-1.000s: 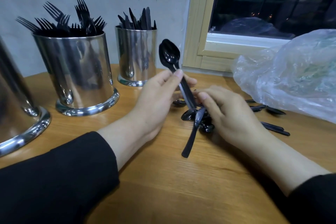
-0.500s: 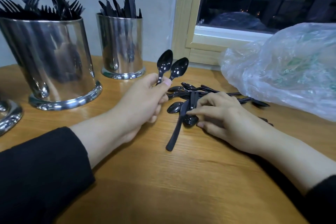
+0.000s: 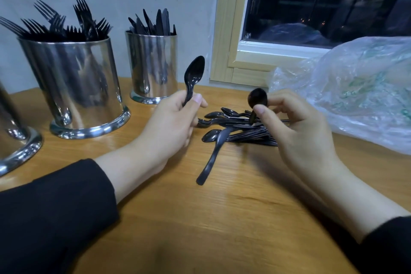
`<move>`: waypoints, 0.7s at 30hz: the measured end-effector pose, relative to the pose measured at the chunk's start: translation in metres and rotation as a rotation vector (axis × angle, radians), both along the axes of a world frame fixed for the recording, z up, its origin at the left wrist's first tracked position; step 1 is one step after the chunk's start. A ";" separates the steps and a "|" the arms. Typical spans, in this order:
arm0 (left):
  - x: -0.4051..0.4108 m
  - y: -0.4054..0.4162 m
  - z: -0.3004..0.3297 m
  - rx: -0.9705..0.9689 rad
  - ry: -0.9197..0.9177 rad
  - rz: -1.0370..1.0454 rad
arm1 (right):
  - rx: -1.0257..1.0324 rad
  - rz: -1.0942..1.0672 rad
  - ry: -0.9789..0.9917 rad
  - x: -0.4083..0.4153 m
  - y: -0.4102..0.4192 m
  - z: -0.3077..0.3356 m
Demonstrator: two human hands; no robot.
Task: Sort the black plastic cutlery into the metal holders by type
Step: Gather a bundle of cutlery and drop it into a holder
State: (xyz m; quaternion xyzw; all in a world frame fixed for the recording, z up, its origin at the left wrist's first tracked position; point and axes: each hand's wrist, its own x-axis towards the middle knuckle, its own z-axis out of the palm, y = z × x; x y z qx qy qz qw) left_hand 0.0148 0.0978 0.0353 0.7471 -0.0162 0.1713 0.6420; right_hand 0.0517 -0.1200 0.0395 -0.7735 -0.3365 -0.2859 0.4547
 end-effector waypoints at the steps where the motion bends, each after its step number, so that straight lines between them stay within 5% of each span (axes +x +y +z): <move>1: -0.001 -0.001 0.001 0.021 -0.010 -0.002 | 0.081 0.008 0.065 -0.003 0.001 0.003; 13: -0.003 -0.023 -0.001 0.332 -0.146 -0.053 | 0.563 0.221 0.515 -0.013 0.039 0.019; 18: -0.002 -0.019 0.000 0.306 -0.177 0.021 | 0.504 0.239 0.532 -0.005 0.055 0.022; 21: 0.002 -0.014 -0.002 0.124 -0.103 0.083 | 0.229 0.040 0.416 0.013 0.042 0.012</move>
